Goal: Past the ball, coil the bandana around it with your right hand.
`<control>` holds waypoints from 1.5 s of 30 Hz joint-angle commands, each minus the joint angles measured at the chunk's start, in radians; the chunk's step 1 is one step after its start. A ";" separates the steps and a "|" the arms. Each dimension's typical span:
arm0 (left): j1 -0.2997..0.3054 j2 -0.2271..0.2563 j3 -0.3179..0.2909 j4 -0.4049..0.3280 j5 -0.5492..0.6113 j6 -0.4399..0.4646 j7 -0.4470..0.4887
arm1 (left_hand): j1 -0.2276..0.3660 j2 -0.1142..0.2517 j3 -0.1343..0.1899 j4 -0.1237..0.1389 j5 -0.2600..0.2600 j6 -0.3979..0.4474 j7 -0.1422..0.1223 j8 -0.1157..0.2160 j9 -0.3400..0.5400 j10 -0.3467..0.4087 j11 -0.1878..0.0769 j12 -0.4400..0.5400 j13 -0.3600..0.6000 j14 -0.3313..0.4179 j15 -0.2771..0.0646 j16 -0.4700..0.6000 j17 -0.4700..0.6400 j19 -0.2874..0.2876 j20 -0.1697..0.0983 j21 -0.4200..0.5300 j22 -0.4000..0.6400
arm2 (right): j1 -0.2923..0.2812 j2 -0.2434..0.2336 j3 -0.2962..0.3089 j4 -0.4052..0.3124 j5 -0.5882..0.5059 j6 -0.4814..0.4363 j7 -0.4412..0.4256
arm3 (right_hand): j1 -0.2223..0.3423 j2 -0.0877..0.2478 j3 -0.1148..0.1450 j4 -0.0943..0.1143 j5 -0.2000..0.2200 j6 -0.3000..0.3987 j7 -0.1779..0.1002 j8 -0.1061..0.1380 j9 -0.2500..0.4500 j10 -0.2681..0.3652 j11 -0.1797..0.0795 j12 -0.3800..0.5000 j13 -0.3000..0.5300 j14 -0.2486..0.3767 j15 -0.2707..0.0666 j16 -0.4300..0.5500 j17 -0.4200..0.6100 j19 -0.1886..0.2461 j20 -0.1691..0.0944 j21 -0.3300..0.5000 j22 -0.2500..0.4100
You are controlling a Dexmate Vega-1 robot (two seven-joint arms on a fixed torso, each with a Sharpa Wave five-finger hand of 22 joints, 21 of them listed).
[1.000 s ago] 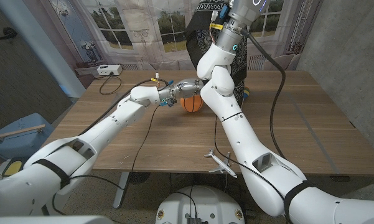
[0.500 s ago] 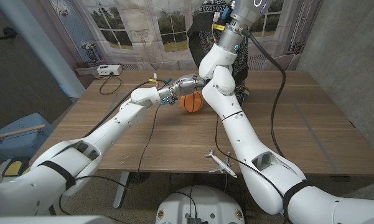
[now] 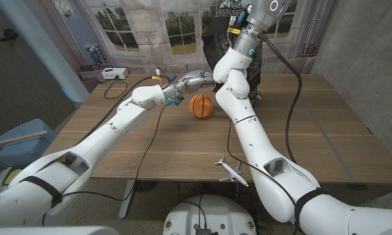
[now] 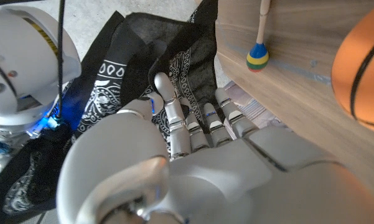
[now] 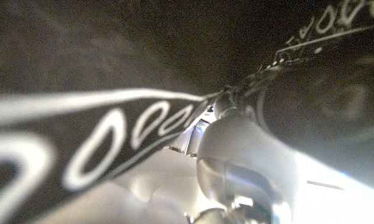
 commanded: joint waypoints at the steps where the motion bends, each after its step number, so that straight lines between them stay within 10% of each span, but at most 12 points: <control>1: 0.119 0.118 -0.058 -0.318 0.192 0.088 0.333 | 0.009 0.017 0.004 0.016 0.015 -0.012 0.000 0.029 0.041 0.002 -0.011 0.027 0.031 0.019 -0.041 0.015 0.024 0.008 -0.010 0.027 0.016 | -0.011 0.006 0.063 0.035 0.017 0.013 0.000 | 0.006 0.007 0.001 0.006 0.004 0.005 -0.001 0.275 0.001 -0.001 -0.004 0.008 0.002 0.007 -0.148 -0.002 0.005 0.005 0.004 0.004 0.002; 10: 0.265 0.146 -0.098 -0.589 0.536 0.274 0.726 | 0.011 0.008 0.008 0.028 0.034 -0.003 0.000 0.056 0.069 0.001 -0.018 0.061 0.069 0.031 -0.047 0.020 0.049 0.022 -0.018 0.062 0.029 | -0.022 -0.039 0.076 0.038 0.070 -0.026 0.000 | 0.006 0.007 0.001 0.006 0.004 0.002 0.001 0.277 -0.002 -0.004 -0.003 0.009 0.001 0.006 -0.148 -0.008 0.008 0.006 0.005 0.005 0.002; 20: 0.365 0.111 -0.107 -0.727 0.769 0.394 0.920 | 0.011 -0.004 0.009 0.033 0.049 0.000 -0.015 0.066 0.076 0.001 -0.035 0.087 0.097 0.043 -0.059 0.020 0.063 0.028 -0.024 0.086 0.035 | -0.027 -0.235 -0.016 -0.002 0.252 -0.166 0.005 | 0.008 0.008 0.003 0.006 0.005 0.000 -0.002 0.278 -0.007 -0.007 -0.005 0.006 -0.002 0.007 -0.149 -0.012 0.011 0.005 0.008 0.005 0.002; 31: 0.425 0.093 -0.171 -0.768 0.764 0.315 0.959 | 0.010 -0.015 0.011 0.035 0.061 0.000 -0.030 0.070 0.076 -0.004 -0.040 0.107 0.121 0.050 -0.063 0.016 0.074 0.028 -0.026 0.108 0.037 | -0.161 -0.503 -0.069 -0.247 0.395 -0.247 0.093 | 0.010 0.008 0.004 0.004 0.005 -0.003 -0.007 0.283 -0.009 -0.015 -0.010 0.006 0.000 0.004 -0.151 -0.020 0.016 0.001 0.006 0.003 0.001; 37: 0.438 0.108 -0.214 -0.783 0.639 0.215 0.873 | 0.008 -0.019 0.012 0.037 0.065 0.002 -0.035 0.073 0.077 -0.004 -0.042 0.118 0.133 0.052 -0.065 0.012 0.081 0.025 -0.023 0.119 0.037 | -0.324 -0.619 0.010 -0.502 0.456 -0.281 0.179 | 0.011 0.008 0.004 0.004 0.005 -0.004 -0.010 0.285 -0.009 -0.018 -0.010 0.006 0.001 0.002 -0.153 -0.024 0.017 0.000 0.006 0.003 0.001; 45: 0.446 0.121 -0.233 -0.837 0.598 0.204 0.807 | 0.007 -0.024 0.014 0.039 0.070 0.003 -0.037 0.073 0.069 -0.008 -0.039 0.131 0.148 0.050 -0.060 0.005 0.089 0.007 -0.014 0.129 0.035 | -0.470 -0.701 0.106 -0.664 0.496 -0.282 0.220 | 0.013 0.007 0.004 0.003 0.005 -0.007 -0.009 0.287 -0.010 -0.020 -0.013 0.006 0.002 -0.002 -0.153 -0.029 0.019 -0.001 0.006 0.003 0.002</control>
